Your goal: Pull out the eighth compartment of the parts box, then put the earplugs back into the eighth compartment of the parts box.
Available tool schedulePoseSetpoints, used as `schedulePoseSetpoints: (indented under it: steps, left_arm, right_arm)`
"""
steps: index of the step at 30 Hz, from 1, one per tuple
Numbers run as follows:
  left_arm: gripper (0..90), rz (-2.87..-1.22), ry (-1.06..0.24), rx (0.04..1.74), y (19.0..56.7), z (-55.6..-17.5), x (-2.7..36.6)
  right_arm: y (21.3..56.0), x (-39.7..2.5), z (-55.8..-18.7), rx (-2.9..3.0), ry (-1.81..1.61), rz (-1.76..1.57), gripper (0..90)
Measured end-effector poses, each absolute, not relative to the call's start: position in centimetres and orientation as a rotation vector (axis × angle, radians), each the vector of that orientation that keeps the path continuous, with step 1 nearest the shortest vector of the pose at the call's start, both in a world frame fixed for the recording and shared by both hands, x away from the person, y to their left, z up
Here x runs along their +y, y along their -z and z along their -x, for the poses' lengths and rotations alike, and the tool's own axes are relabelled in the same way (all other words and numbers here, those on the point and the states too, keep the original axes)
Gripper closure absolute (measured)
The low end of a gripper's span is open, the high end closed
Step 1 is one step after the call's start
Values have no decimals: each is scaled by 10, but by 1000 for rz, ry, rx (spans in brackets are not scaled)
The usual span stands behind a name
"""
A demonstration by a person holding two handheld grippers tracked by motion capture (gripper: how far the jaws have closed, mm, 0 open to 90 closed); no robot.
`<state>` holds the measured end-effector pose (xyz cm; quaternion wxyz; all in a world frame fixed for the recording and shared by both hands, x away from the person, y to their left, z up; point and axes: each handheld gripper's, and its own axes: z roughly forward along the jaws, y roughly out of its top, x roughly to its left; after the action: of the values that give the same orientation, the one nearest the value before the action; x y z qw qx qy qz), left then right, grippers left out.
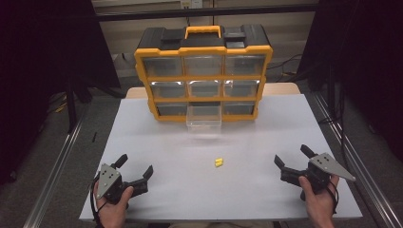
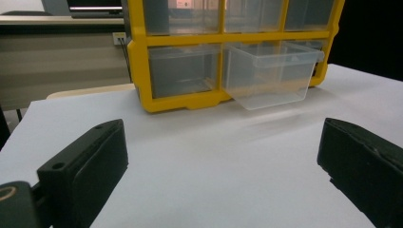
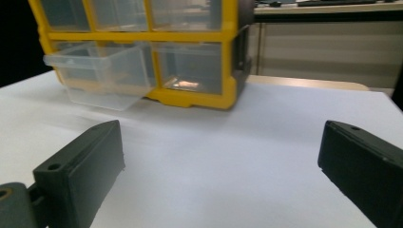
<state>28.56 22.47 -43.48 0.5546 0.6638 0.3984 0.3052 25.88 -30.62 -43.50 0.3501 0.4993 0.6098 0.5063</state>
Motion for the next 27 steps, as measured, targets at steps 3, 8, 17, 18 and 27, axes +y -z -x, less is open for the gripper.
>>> schedulePoseSetpoints:
  steps: [3, 8, 17, 18, 27]
  left_arm:
    - [30, -1571, -729, 927, 434, -283, 224]
    - [30, -1563, -733, 926, 432, -283, 223]
    - [30, -1568, -729, 925, 432, -283, 220]
    - [30, -1567, -727, 926, 433, -284, 220]
    - [30, -1574, -710, 923, 433, -284, 220]
  right_arm:
    - [437, -311, -254, 1593, -1287, -1291, 6]
    - [437, -317, -250, 1573, -1291, -1297, 4]
    - [439, -315, -254, 1599, -1306, -1289, 4]
    - [438, -314, -255, 1603, -1305, -1280, 4]
    - [438, -301, -262, 1705, -1332, -1234, 9]
